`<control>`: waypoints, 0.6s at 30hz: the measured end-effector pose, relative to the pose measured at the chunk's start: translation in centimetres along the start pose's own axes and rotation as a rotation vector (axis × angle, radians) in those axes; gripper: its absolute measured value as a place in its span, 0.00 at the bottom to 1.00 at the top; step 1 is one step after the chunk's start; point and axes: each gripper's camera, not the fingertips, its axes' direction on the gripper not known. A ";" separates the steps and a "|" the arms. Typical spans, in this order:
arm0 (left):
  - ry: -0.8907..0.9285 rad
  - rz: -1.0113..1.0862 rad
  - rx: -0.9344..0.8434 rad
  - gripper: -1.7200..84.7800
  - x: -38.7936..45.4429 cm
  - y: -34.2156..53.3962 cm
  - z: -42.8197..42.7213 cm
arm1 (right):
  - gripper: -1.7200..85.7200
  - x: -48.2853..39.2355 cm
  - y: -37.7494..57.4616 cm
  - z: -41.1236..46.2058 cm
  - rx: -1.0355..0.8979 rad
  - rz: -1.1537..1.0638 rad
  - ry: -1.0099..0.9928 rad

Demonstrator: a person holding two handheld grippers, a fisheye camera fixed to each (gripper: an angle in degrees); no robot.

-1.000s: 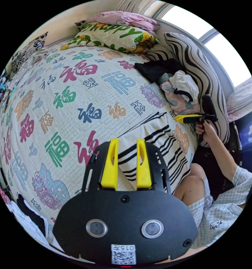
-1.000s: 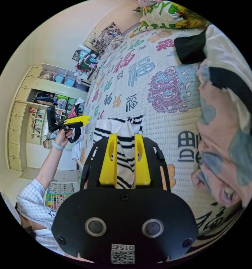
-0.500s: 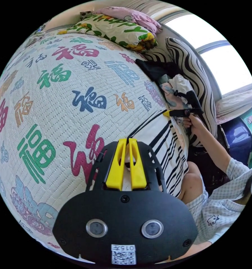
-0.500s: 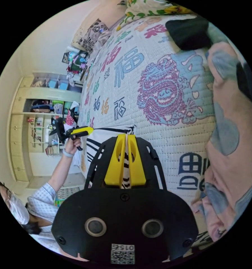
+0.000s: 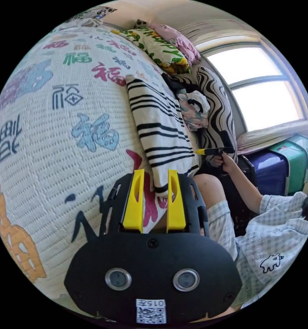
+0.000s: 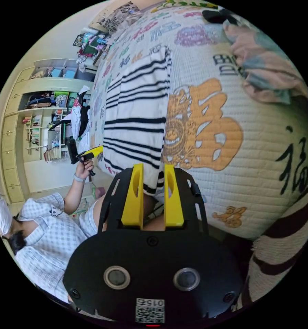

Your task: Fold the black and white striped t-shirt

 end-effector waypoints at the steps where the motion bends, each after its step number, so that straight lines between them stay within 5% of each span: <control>1: 0.046 -0.030 -0.005 0.14 -0.5 0.6 0.5 | 0.12 0.2 -0.1 0.9 -0.038 0.016 -0.027; 9: 0.063 -0.043 0.020 0.02 -0.8 1.3 -2.0 | 0.03 0.4 0.2 1.3 -0.054 0.064 0.008; 13: -0.063 -0.004 -0.001 0.02 0.2 2.3 -3.1 | 0.03 1.4 1.6 1.2 -0.026 0.054 -0.041; 18: 0.079 0.003 0.002 0.05 -2.5 2.1 -4.7 | 0.09 3.2 2.2 0.2 0.029 -0.017 -0.159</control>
